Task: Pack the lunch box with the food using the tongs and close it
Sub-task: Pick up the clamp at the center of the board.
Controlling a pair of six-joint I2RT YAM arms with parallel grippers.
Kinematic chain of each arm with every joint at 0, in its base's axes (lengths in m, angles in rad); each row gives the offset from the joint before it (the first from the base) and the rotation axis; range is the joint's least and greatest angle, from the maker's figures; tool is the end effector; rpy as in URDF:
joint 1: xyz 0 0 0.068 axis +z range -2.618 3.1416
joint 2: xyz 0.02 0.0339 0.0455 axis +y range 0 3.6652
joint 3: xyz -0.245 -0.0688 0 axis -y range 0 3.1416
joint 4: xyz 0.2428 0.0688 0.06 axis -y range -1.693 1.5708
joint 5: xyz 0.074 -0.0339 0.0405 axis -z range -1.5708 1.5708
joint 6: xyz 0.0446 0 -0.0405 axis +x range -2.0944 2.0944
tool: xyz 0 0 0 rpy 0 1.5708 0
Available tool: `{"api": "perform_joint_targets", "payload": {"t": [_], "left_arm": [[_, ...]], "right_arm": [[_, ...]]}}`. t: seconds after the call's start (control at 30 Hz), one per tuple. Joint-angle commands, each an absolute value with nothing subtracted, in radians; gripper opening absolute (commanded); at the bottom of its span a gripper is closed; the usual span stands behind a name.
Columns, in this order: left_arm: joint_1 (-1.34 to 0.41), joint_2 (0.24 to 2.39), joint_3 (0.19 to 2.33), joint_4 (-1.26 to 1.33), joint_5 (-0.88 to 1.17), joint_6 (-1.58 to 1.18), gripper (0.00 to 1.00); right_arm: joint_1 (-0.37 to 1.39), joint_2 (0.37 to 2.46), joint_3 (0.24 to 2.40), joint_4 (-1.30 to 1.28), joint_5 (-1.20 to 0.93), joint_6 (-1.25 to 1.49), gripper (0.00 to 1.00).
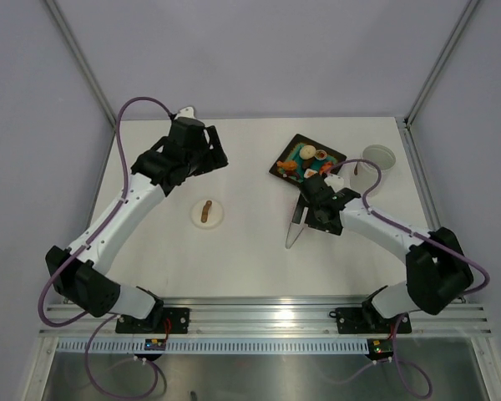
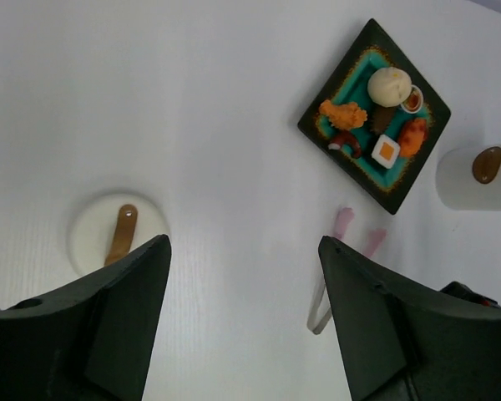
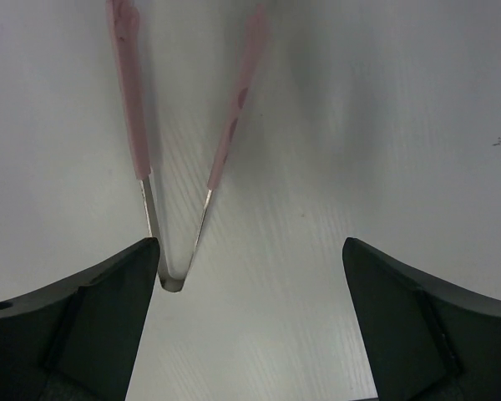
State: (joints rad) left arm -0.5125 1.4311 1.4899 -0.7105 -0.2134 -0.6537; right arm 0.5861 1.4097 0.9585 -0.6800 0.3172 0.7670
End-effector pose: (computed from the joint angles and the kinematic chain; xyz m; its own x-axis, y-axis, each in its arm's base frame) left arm 0.2820 -0.1478 0.3590 -0.6218 -0.3321 -0.7093 -0.0575 0.9226 -0.3815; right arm 0.2367 0.1405 0.1981 -0.8308 0.2399 -0.5023 0.2244 0.9701 0.0921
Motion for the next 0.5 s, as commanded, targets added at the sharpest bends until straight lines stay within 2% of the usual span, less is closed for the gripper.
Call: {"api": "perform_joint_targets", "payload": {"t": [0.0,0.2,0.47], "left_arm": [[-0.477,1.375,1.430,-0.739,-0.232,-0.600,0.76],[-0.440,1.328,1.362,-0.735,-0.212,-0.597,0.76],[-0.439,1.296,1.315,-0.723,-0.204,-0.595,0.76]], "right_arm": [[0.623,1.503,0.989,-0.574,0.362,0.818,0.99],[0.667,1.646,1.031,-0.511,0.351,0.830,0.99],[0.709,1.721,1.046,-0.476,0.341,0.842,0.99]]}}
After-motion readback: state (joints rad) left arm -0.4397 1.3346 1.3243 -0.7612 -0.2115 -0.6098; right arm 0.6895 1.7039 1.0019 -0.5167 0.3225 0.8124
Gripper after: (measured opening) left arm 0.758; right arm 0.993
